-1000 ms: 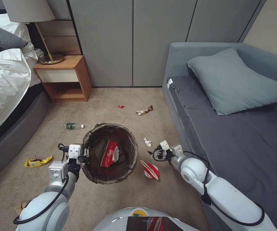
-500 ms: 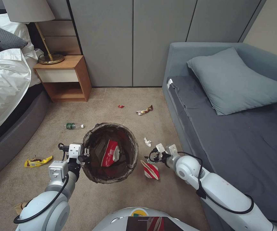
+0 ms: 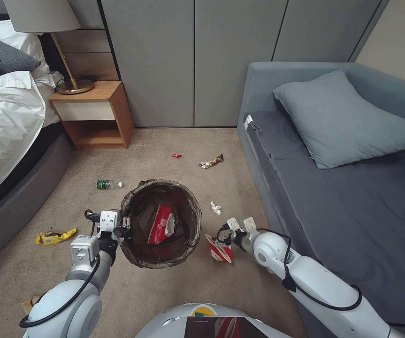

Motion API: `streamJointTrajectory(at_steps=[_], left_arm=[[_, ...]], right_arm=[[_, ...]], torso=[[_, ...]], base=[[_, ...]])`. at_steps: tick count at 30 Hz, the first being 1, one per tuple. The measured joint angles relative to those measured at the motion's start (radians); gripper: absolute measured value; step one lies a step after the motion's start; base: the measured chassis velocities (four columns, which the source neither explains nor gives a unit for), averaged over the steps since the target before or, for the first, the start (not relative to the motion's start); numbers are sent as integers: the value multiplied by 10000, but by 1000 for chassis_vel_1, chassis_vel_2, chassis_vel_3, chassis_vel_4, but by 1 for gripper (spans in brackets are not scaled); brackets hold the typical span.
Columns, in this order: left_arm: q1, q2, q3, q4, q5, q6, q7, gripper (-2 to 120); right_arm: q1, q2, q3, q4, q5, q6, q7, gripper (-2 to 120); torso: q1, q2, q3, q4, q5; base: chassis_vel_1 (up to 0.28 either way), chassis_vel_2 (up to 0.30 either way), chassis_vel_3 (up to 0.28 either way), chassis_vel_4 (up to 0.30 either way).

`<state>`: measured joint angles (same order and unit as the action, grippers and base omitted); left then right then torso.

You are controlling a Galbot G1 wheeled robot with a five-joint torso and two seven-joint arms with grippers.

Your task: Pick up the trash bin, then pick up the garbage from the floor and place it into the trash bin.

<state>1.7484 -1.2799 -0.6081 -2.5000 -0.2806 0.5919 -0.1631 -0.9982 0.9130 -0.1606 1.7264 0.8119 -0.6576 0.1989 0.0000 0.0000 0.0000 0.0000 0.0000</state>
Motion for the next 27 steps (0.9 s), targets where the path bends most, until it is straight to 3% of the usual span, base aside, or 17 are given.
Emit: streamJointTrajectory(at_steps=[27], left_arm=[[-37, 35, -1, 0, -34, -4, 2, 3]], right_arm=[[159, 803, -674, -1776, -768, 78, 388, 100]], torso=[[0, 0, 0, 0, 0]], base=[[0, 0, 0, 0]])
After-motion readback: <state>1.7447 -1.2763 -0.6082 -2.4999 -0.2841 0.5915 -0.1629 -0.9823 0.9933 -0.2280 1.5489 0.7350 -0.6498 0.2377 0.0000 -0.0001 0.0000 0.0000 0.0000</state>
